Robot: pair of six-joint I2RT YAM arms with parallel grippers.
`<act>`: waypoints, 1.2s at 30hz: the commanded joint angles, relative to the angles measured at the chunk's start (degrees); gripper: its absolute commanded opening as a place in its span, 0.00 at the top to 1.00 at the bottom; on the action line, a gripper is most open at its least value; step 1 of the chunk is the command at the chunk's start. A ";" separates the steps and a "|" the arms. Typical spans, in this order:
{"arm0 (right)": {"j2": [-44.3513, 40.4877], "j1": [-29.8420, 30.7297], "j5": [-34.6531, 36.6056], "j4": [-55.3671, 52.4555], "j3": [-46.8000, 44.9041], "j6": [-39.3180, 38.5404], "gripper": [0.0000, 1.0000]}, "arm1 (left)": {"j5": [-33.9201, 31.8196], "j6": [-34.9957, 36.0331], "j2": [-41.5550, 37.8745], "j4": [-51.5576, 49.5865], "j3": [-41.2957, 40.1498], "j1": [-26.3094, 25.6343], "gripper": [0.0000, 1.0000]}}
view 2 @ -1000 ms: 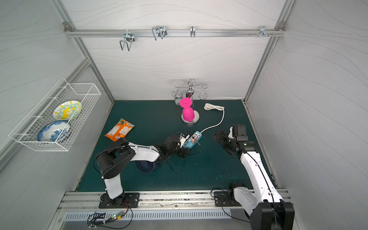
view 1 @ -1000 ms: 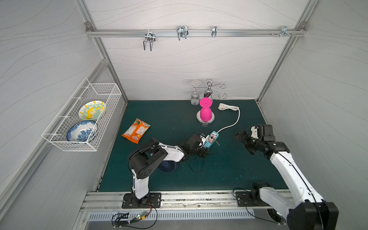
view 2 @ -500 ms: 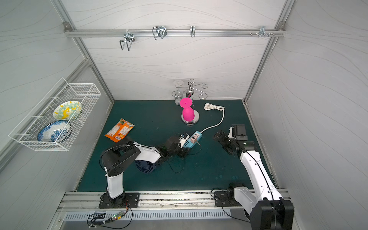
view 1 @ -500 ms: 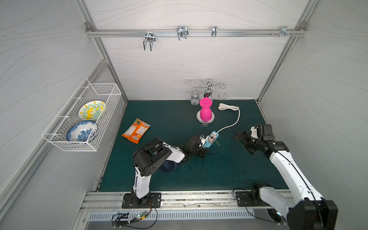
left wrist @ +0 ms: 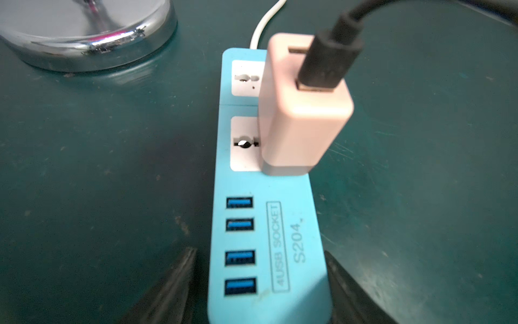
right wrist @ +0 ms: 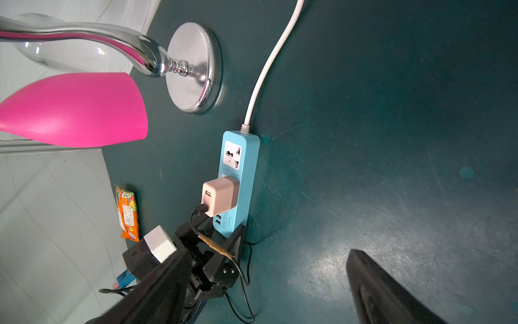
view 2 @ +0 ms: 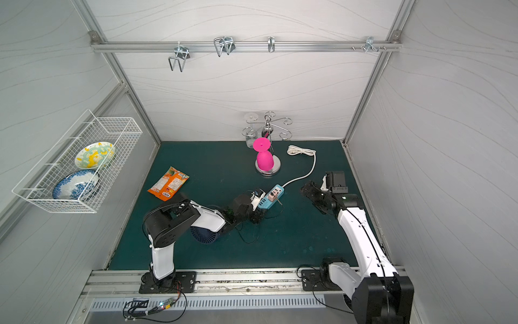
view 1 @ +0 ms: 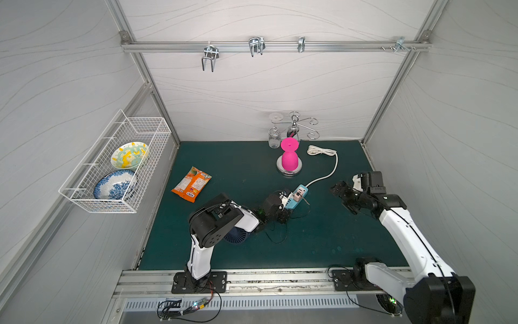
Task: Unplug the desk fan from the power strip
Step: Adjust the socket at the center of the board.
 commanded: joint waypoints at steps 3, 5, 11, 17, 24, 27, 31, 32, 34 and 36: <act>5.02 3.14 2.69 -5.49 6.58 -1.26 0.12 | -2.15 0.99 2.37 3.36 0.01 -0.64 0.36; 7.91 4.35 3.12 -7.66 9.09 -1.67 0.11 | -2.70 1.23 2.71 3.80 0.05 -0.86 0.35; 14.51 5.45 -2.16 -7.75 12.72 -1.29 0.08 | -4.04 2.40 3.36 4.47 0.57 -1.58 0.31; 20.21 6.34 -5.49 -7.02 15.89 -0.31 0.12 | -3.80 3.05 3.80 5.15 0.77 -1.67 0.41; 24.65 7.94 -4.29 -8.01 18.81 -0.60 0.17 | -1.93 4.98 4.31 7.49 0.04 -2.12 0.56; 25.51 8.21 -4.49 -7.83 18.80 -0.51 0.18 | -2.33 6.68 4.03 6.85 0.08 -3.22 0.56; 26.49 8.20 -4.72 -8.35 19.11 -0.44 0.18 | -3.10 8.00 3.77 6.66 0.34 -4.75 0.56; 26.85 8.22 -4.92 -8.79 19.44 -0.33 0.17 | -3.35 7.90 3.76 6.63 0.37 -4.91 0.56; 27.77 8.18 -4.70 -9.94 20.43 -0.09 0.17 | -3.36 7.38 3.75 6.40 0.33 -5.04 0.56; 28.97 8.26 -4.20 -11.61 21.50 0.63 0.17 | -3.41 7.05 3.72 5.98 0.46 -5.11 0.56</act>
